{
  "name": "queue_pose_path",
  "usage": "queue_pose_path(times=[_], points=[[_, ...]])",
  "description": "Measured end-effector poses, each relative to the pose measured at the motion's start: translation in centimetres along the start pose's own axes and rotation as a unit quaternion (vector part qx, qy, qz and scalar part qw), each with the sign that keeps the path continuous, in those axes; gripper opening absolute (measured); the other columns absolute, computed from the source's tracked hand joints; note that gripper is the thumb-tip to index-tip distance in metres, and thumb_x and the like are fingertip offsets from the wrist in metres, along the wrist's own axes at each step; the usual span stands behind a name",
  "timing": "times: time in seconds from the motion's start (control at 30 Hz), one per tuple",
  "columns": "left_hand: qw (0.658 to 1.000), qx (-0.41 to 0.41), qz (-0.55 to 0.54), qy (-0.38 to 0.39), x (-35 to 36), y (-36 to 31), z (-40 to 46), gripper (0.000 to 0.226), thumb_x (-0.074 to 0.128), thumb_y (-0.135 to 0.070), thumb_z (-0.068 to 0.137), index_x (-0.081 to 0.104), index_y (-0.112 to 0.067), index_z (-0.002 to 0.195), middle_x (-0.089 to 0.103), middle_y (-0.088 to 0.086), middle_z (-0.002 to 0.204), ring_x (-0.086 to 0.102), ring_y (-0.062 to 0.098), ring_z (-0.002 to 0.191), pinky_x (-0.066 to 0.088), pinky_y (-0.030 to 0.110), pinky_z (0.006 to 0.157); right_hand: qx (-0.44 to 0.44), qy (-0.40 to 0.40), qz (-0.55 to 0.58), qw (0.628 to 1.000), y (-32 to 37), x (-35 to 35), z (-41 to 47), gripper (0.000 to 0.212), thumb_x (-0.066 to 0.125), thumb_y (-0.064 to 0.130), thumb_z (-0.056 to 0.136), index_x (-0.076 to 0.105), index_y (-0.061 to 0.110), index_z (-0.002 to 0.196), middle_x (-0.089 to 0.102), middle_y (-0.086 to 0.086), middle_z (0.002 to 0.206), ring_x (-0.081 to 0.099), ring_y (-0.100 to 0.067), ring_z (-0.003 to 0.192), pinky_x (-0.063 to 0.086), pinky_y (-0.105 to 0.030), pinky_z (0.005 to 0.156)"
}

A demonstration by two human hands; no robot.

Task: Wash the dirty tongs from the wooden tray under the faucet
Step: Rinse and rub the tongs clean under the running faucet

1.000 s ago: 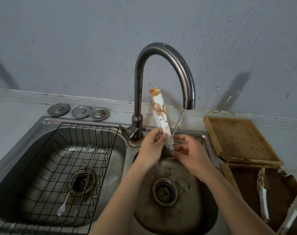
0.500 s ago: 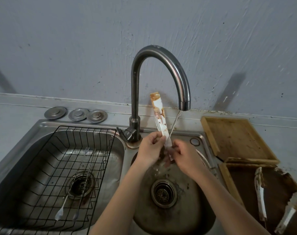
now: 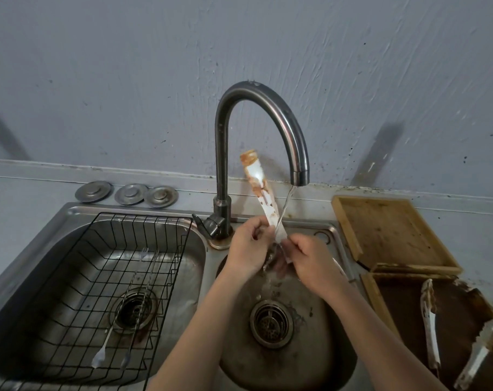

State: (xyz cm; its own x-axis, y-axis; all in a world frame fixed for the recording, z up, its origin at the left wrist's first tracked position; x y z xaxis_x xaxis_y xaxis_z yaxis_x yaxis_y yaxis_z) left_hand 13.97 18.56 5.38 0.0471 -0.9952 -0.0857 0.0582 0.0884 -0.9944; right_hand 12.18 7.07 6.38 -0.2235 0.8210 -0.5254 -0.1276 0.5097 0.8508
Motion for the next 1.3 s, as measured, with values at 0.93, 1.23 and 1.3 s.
queue_pose_path(times=[0.93, 1.23, 1.3], points=[[0.947, -0.173, -0.263, -0.055, 1.2, 4.3, -4.1, 0.021, 0.05, -0.014, 0.096, 0.068, -0.012, 0.085, 0.063, 0.004, 0.068, 0.052, 0.007, 0.054, 0.042, 0.017, 0.05, -0.038, -0.022, -0.167, 0.985, 0.0, 0.7, 0.1, 0.015, 0.052, 0.017, 0.091, 0.062, 0.014, 0.102, 0.056, 0.01, 0.075, 0.049, -0.005, 0.064, 0.031, -0.019, 0.059], [0.965, -0.148, -0.203, -0.074, 0.5, 2.8, -3.8, 0.026, 0.045, -0.018, 0.098, 0.066, -0.015, 0.084, 0.056, -0.002, 0.065, 0.05, 0.005, 0.062, 0.04, 0.019, 0.06, -0.039, -0.064, -0.123, 0.99, 1.4, 0.0, 0.4, 0.021, 0.051, 0.019, 0.092, 0.055, 0.019, 0.071, 0.05, 0.007, 0.057, 0.042, -0.003, 0.05, 0.037, -0.011, 0.051], [0.966, -0.147, -0.196, -0.078, 0.3, 2.6, -3.9, 0.026, 0.044, -0.017, 0.098, 0.066, -0.016, 0.084, 0.058, -0.002, 0.066, 0.051, 0.004, 0.062, 0.041, 0.018, 0.06, -0.034, -0.039, -0.129, 0.99, 1.4, 0.2, 0.5, 0.017, 0.049, 0.016, 0.092, 0.058, 0.015, 0.077, 0.056, 0.001, 0.062, 0.044, -0.007, 0.051, 0.035, -0.012, 0.048]])
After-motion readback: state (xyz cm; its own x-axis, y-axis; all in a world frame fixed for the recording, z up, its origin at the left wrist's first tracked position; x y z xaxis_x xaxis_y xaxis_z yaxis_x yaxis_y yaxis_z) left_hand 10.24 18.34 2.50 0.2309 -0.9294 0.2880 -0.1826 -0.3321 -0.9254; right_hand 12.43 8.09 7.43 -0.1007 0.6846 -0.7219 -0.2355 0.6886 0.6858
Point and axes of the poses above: each hand's wrist, its own z-axis towards the middle knuckle, its own x-axis out of the palm, y = z × x, the point moved 8 cm from there along z, towards the middle knuckle
